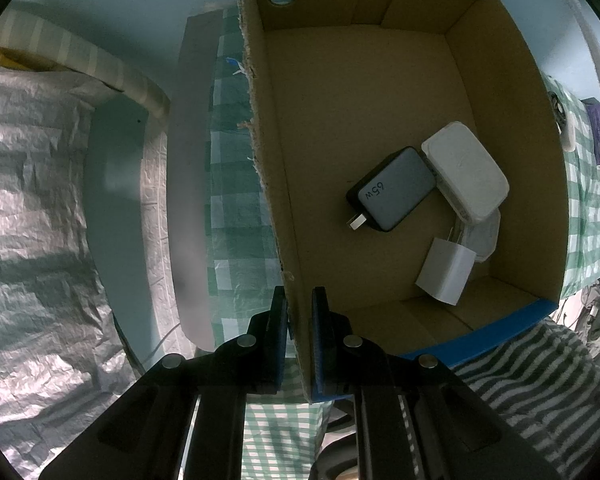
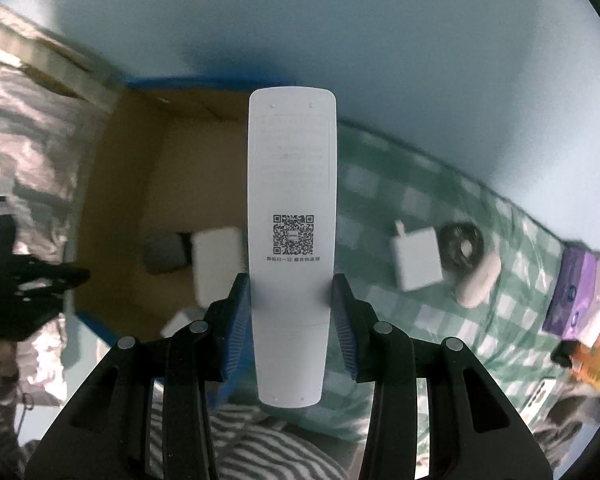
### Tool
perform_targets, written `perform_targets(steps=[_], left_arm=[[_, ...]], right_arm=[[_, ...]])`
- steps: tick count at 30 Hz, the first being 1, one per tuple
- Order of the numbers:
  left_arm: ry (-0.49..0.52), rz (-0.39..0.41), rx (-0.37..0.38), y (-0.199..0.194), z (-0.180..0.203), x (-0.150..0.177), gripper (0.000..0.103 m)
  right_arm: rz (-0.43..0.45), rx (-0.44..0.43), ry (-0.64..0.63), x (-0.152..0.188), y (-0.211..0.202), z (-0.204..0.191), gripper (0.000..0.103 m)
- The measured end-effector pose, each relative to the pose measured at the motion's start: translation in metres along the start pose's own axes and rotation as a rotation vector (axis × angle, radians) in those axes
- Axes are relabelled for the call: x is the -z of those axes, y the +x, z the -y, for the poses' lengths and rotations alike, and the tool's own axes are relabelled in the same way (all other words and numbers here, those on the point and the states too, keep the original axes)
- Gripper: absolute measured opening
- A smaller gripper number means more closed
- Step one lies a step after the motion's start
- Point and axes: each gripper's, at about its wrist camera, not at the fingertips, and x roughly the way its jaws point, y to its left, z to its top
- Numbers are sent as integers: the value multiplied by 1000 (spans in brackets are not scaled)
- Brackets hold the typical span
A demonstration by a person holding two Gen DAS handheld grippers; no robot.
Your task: Flip cup upside down
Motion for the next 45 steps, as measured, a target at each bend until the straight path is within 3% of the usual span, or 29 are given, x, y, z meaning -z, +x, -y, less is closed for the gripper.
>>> perform_targets(steps=[4,19,30,45], left_arm=[[-2,0,1,0,0,0,10],[2,0,1,0,0,-1,10],[4,0,2,0,-1,-2,10],[17,4,-3,-1,1,-2,10]], right_arm=[[11,-39,-48,-12,-6,-27,40],[-95,-18,-206,-6,68,-88,40],[-157,-13,-227,8,107,-96,40],[-176,33,-249,14,115,-97,40]])
